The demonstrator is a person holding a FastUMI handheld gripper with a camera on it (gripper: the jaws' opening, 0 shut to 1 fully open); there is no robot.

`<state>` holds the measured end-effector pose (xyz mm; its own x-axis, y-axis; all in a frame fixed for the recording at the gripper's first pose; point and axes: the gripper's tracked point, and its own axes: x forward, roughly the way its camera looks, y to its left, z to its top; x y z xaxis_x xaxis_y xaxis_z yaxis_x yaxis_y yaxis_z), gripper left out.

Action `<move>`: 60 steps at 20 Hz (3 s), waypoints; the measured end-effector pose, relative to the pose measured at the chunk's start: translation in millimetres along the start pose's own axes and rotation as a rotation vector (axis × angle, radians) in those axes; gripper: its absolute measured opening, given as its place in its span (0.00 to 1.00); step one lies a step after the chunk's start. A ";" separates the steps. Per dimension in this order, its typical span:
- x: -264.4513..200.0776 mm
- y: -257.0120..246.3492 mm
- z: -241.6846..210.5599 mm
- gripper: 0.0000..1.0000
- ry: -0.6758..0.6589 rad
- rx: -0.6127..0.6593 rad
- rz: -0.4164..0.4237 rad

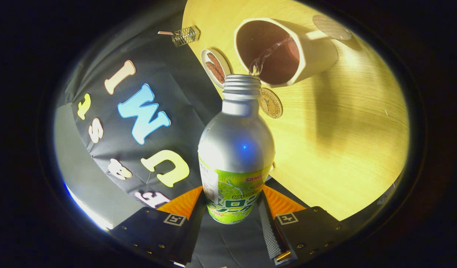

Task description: Take the bottle from table, then pour the juice into the cup, finally place the bottle on the coaster

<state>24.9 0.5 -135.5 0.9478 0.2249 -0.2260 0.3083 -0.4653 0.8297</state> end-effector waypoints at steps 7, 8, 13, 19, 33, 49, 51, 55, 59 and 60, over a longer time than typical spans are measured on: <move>-0.2 11.2 2.8 0.73 -0.011 0.075 0.026; -0.3 13.4 5.1 0.73 -0.016 0.083 0.033; -2.3 15.4 10.4 0.73 -0.025 0.114 0.028; -0.8 20.7 0.8 0.74 -0.014 0.161 0.032; -5.8 18.5 0.1 0.73 -0.004 0.156 0.015; -8.7 -28.4 9.7 0.73 -0.073 -0.176 -0.111; -6.0 -35.0 11.9 0.73 -0.084 -0.227 -0.128; -3.0 -49.3 17.1 0.73 -0.104 -0.321 -0.165; 2.6 -66.8 21.2 0.73 -0.116 -0.420 -0.209; 2.8 -70.3 23.2 0.73 -0.126 -0.446 -0.218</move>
<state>7.7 13.9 -206.2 0.8761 0.1583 -0.4554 0.4616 -0.0027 0.8871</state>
